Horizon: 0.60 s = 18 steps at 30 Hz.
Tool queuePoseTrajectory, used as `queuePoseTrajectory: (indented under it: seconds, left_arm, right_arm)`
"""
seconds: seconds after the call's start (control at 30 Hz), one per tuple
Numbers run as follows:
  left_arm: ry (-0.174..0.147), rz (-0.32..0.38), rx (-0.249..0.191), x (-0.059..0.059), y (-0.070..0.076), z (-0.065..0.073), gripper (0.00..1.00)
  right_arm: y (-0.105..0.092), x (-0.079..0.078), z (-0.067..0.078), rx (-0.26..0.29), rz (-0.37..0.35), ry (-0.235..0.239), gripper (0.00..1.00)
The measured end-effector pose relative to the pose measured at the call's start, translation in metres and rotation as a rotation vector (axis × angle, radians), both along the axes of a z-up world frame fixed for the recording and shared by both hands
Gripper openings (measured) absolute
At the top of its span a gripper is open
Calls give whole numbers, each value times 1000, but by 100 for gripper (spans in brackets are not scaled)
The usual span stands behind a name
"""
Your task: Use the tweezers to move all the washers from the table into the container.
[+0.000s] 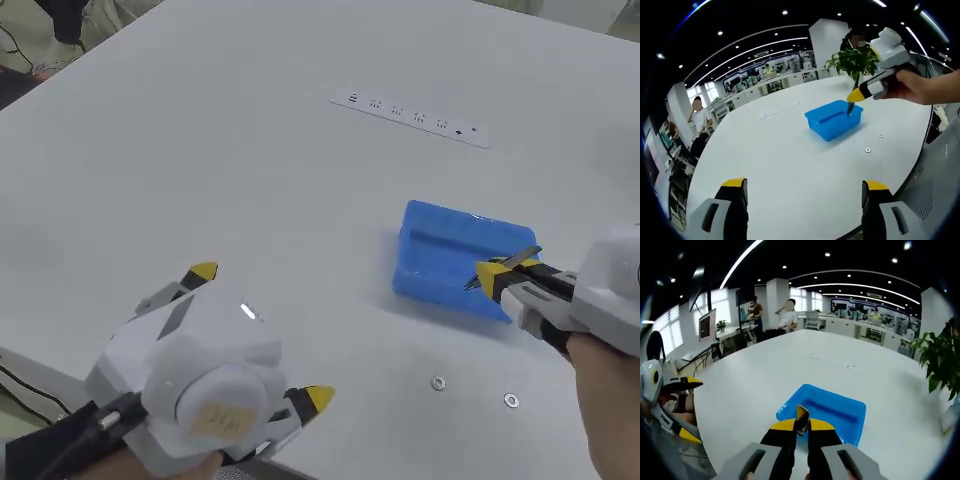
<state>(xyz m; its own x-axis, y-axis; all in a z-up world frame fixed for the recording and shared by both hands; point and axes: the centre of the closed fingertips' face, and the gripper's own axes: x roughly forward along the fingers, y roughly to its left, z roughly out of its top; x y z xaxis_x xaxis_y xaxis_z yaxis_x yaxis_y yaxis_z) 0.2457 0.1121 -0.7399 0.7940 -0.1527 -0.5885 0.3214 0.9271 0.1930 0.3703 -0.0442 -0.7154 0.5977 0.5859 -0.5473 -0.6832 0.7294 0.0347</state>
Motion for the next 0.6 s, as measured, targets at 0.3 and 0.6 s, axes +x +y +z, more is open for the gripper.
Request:
queuePoseTrajectory:
  seconds: [0.3, 0.6]
  left_arm:
    - [2, -4, 5, -1, 0, 0, 96]
    - [5, -10, 11, -1, -1, -1, 96]
  right_arm:
    - [0, -33, -21, -21, 46, 70, 4]
    - [-5, -52, -46, -54, 63, 138, 4]
